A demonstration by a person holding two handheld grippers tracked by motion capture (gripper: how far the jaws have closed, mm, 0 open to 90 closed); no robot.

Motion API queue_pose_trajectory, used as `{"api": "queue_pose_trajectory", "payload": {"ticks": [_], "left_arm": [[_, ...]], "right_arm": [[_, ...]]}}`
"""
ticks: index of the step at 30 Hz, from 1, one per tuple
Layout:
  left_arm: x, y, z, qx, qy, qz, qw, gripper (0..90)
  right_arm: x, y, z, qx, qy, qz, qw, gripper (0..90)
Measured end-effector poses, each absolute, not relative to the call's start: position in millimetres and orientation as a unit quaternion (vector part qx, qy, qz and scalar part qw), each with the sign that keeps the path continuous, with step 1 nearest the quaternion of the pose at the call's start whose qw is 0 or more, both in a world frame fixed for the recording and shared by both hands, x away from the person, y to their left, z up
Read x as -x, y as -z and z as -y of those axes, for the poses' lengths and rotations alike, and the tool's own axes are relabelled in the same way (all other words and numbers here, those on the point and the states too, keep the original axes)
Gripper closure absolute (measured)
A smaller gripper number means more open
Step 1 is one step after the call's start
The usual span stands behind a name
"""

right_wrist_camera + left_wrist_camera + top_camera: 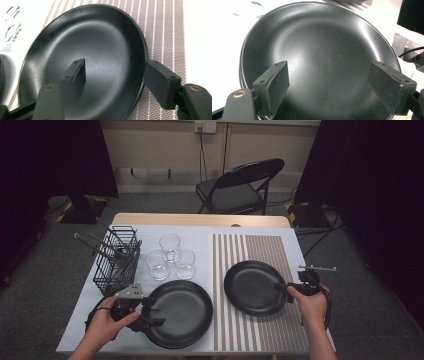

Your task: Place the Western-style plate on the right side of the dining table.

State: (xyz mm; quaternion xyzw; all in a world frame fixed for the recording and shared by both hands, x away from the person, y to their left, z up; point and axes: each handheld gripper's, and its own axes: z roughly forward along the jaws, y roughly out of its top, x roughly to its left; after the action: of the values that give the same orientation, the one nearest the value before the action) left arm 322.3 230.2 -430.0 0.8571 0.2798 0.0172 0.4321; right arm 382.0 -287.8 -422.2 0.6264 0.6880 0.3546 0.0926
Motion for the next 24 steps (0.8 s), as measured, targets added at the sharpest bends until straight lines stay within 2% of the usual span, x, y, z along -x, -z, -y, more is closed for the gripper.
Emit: {"api": "queue_pose_trajectory", "payload": {"ticks": [9, 24], "left_arm": [[-322.9, 428.5, -229.6, -0.856, -0.017, -0.28, 0.434, 17.1], [-324.9, 429.4, -226.6, -0.859, -0.018, -0.28, 0.429, 17.1]], "right_arm": [[-379.1, 423.3, 278.3, -0.613, -0.36, -0.697, 0.099, 27.0], [-371.8, 428.1, 268.3, -0.594, -0.361, -0.711, 0.107, 24.9]]}}
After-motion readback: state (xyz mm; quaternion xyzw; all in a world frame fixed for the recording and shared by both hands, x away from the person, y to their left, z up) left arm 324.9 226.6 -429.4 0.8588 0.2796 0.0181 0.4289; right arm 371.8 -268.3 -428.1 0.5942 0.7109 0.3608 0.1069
